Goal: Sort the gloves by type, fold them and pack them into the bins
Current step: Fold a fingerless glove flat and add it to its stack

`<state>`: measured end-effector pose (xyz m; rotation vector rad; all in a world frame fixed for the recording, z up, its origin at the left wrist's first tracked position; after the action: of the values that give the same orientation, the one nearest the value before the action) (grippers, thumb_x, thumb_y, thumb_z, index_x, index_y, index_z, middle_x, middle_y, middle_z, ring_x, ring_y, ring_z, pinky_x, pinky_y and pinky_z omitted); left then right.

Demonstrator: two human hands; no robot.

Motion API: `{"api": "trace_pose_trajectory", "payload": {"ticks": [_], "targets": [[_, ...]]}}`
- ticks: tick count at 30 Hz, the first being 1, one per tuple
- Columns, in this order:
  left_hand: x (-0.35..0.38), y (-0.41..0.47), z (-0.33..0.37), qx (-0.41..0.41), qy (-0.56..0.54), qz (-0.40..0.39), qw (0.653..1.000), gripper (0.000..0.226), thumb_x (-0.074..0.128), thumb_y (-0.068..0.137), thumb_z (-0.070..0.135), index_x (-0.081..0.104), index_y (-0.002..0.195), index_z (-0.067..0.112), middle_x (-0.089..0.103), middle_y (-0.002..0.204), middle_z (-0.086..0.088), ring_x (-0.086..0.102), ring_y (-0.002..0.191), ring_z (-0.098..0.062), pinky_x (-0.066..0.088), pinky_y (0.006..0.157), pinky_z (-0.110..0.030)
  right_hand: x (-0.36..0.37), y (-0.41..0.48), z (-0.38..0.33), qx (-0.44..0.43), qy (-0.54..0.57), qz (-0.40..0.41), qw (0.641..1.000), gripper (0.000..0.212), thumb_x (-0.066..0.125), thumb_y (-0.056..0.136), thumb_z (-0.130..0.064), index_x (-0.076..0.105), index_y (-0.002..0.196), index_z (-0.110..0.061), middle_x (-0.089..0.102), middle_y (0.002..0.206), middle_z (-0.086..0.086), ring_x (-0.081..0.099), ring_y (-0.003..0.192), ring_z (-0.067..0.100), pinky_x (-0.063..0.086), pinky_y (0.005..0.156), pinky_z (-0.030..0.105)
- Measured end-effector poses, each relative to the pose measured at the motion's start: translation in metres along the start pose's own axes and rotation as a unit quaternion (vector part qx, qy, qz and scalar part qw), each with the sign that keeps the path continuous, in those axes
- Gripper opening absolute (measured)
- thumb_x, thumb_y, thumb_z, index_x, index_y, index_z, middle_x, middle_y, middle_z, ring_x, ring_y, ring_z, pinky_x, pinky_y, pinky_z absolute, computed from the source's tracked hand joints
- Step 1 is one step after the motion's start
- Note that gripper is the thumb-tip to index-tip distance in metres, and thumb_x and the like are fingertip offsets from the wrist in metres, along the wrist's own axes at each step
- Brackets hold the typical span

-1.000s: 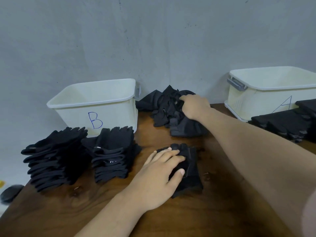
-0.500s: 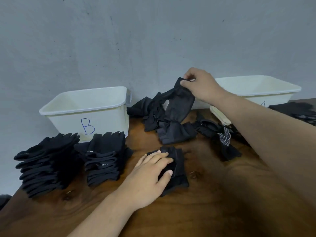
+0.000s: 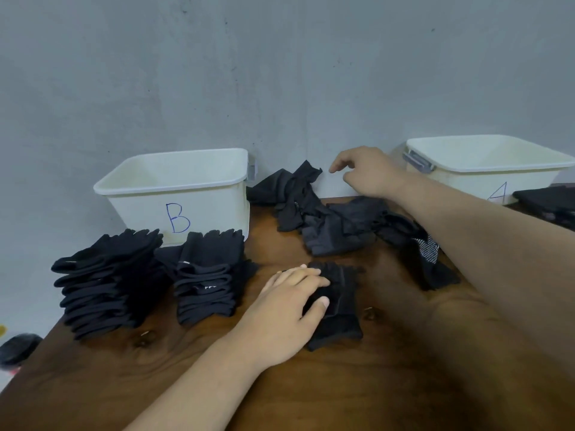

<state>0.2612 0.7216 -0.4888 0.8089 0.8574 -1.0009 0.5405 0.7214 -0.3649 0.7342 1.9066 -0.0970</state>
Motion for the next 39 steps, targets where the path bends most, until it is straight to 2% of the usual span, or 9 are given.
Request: {"api": "trace_pose_trajectory", "payload": {"ticks": [6, 9, 12, 16, 22, 27, 30, 34, 39], "targets": [[0.003, 0.002, 0.001, 0.002, -0.005, -0.004, 1.0, 0.044, 0.038, 0.112, 0.049, 0.047, 0.154, 0.038, 0.035, 0.164, 0.02, 0.013, 0.157, 0.002, 0.009, 0.131, -0.032, 0.072, 0.017, -0.017, -0.014, -0.001, -0.105, 0.994, 0.052, 0.048, 0.107, -0.013, 0.05, 0.156, -0.029, 0.057, 0.15, 0.008, 0.055, 0.135, 0.028, 0.038, 0.097, 0.025], [0.003, 0.003, 0.001, 0.006, -0.004, -0.002, 1.0, 0.045, 0.038, 0.112, 0.048, 0.046, 0.155, 0.037, 0.035, 0.165, 0.019, 0.013, 0.157, 0.0, 0.008, 0.131, -0.031, 0.083, 0.031, -0.029, -0.069, -0.063, -0.029, 0.995, 0.044, 0.047, 0.106, -0.013, 0.062, 0.145, -0.029, 0.057, 0.145, 0.004, 0.047, 0.135, 0.029, 0.042, 0.108, 0.037], [0.005, 0.004, -0.001, 0.013, 0.001, 0.001, 1.0, 0.046, 0.038, 0.112, 0.048, 0.047, 0.155, 0.035, 0.036, 0.164, 0.016, 0.014, 0.158, -0.004, 0.009, 0.132, -0.034, 0.098, 0.043, -0.044, -0.126, -0.245, -0.029, 0.961, 0.037, 0.053, 0.102, -0.016, 0.072, 0.129, -0.033, 0.046, 0.158, -0.007, 0.032, 0.146, 0.028, 0.035, 0.115, 0.046], [0.007, 0.004, -0.003, 0.018, 0.005, 0.006, 1.0, 0.046, 0.039, 0.112, 0.047, 0.048, 0.154, 0.032, 0.037, 0.164, 0.014, 0.015, 0.159, -0.007, 0.008, 0.132, -0.034, 0.116, 0.051, -0.054, -0.161, -0.313, -0.075, 0.933, 0.051, 0.044, 0.106, -0.02, 0.052, 0.154, -0.035, 0.022, 0.175, -0.011, 0.009, 0.162, 0.031, 0.02, 0.126, 0.053], [0.006, 0.004, -0.004, 0.017, 0.004, 0.004, 1.0, 0.046, 0.038, 0.112, 0.047, 0.048, 0.154, 0.033, 0.037, 0.164, 0.014, 0.015, 0.159, -0.008, 0.007, 0.132, -0.037, 0.073, 0.067, -0.063, -0.096, -0.048, 0.035, 0.994, 0.049, 0.045, 0.105, -0.014, 0.057, 0.152, -0.018, 0.055, 0.156, 0.002, 0.045, 0.143, 0.029, 0.035, 0.12, 0.039], [0.006, 0.003, -0.003, 0.015, 0.006, -0.002, 1.0, 0.045, 0.037, 0.112, 0.048, 0.046, 0.155, 0.036, 0.035, 0.165, 0.017, 0.012, 0.159, -0.004, 0.003, 0.132, -0.033, 0.007, 0.058, -0.069, -0.05, 0.252, 0.078, 0.963, 0.039, 0.074, 0.097, -0.029, 0.07, 0.135, -0.022, 0.07, 0.129, -0.009, 0.066, 0.113, 0.004, 0.047, 0.093, 0.013], [0.005, 0.003, -0.002, 0.011, 0.01, -0.006, 1.0, 0.045, 0.036, 0.112, 0.049, 0.045, 0.155, 0.037, 0.034, 0.165, 0.019, 0.011, 0.158, -0.002, 0.003, 0.131, -0.032, -0.02, 0.047, -0.065, -0.069, 0.26, 0.111, 0.957, 0.031, 0.081, 0.091, -0.015, 0.074, 0.119, -0.026, 0.072, 0.116, -0.006, 0.072, 0.092, 0.008, 0.056, 0.079, 0.016], [0.003, 0.001, 0.003, 0.013, 0.021, -0.015, 1.0, 0.045, 0.034, 0.112, 0.05, 0.044, 0.155, 0.039, 0.033, 0.165, 0.021, 0.01, 0.158, 0.002, 0.001, 0.131, -0.03, -0.044, 0.032, -0.06, -0.074, 0.297, 0.114, 0.945, 0.014, 0.075, 0.096, -0.013, 0.077, 0.105, -0.023, 0.072, 0.105, -0.008, 0.069, 0.085, 0.012, 0.065, 0.081, 0.041], [0.004, 0.0, 0.003, 0.02, 0.03, -0.019, 0.999, 0.045, 0.035, 0.112, 0.051, 0.046, 0.153, 0.04, 0.034, 0.164, 0.023, 0.012, 0.156, 0.004, 0.006, 0.131, -0.03, -0.061, 0.005, -0.057, -0.077, 0.297, 0.084, 0.948, 0.014, 0.071, 0.1, -0.009, 0.073, 0.108, -0.02, 0.071, 0.107, -0.001, 0.068, 0.08, 0.007, 0.062, 0.068, 0.03]]}}
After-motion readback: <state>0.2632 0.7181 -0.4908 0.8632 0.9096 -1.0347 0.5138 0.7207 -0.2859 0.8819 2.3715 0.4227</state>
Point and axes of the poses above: each hand's wrist, its own y-axis towards the middle knuckle, its own x-axis out of the palm, z = x × y, the point moved 5 cm from there along y, towards the middle knuckle
